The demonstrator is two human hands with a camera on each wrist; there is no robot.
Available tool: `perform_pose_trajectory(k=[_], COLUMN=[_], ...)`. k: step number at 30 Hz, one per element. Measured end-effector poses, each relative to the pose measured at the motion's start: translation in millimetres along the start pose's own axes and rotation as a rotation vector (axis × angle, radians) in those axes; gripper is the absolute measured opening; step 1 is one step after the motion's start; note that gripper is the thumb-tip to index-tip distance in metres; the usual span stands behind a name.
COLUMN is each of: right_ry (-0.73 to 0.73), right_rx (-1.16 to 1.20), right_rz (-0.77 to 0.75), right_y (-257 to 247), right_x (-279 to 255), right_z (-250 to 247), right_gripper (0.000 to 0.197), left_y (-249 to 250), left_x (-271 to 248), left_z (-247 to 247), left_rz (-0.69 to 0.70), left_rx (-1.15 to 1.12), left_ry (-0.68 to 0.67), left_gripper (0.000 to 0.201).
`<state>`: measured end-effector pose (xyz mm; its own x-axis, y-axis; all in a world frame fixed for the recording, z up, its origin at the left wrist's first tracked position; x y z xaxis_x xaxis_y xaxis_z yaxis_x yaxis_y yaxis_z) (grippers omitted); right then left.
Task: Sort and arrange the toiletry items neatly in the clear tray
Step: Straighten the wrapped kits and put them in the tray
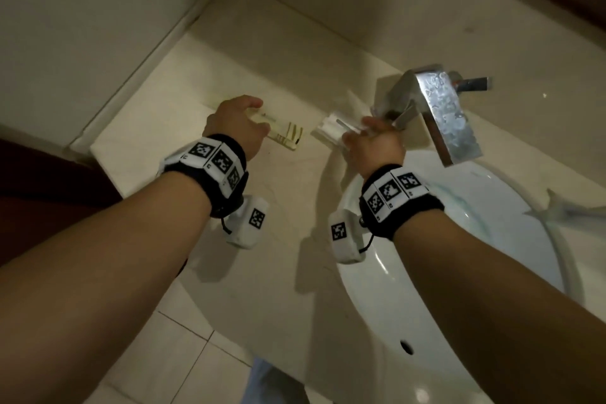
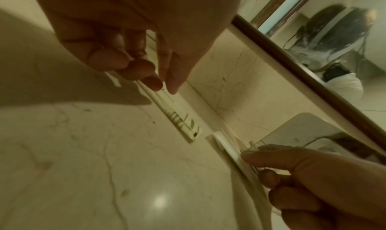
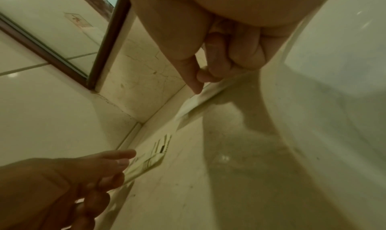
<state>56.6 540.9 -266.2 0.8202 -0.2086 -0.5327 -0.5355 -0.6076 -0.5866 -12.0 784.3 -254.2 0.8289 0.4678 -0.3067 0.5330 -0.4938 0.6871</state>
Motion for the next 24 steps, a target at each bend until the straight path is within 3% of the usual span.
perform_pose_trajectory(k=[3, 13, 19, 24], right_ry=[0.032, 0.052, 0.045, 0.036], right_rx=[0.078, -0.118, -0.160, -0.227], right_rz=[0.034, 0.050, 0.046, 0.049], right_y=[2, 1, 4, 10], right_x=[6, 17, 19, 17], right_z=[-4, -3, -3, 1], right_gripper=[0.052, 0.031, 0.028, 0.039], left_y=[0, 4, 10, 15], left_x=[6, 24, 20, 15], left_z=[4, 5, 4, 5], left_rz=[0.018, 0.064, 0.090, 0.142], left_rx=[0.059, 0.339, 0.450, 0.502], left_ry=[-0.018, -0.105, -0.122, -0.131], left_gripper=[0.044, 0.035, 0.036, 0.031])
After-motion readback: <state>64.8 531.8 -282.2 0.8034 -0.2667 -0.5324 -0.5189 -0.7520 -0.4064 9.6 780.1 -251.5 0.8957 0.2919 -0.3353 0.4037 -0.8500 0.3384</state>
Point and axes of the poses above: each hand's wrist, its own x-axis towards the middle knuckle, its own z-axis out of the palm, y = z × x, the point moved 7 cm from there along x, towards the middle knuckle, and after that the axes turned 9 degrees about z, right-handed, at the moved point
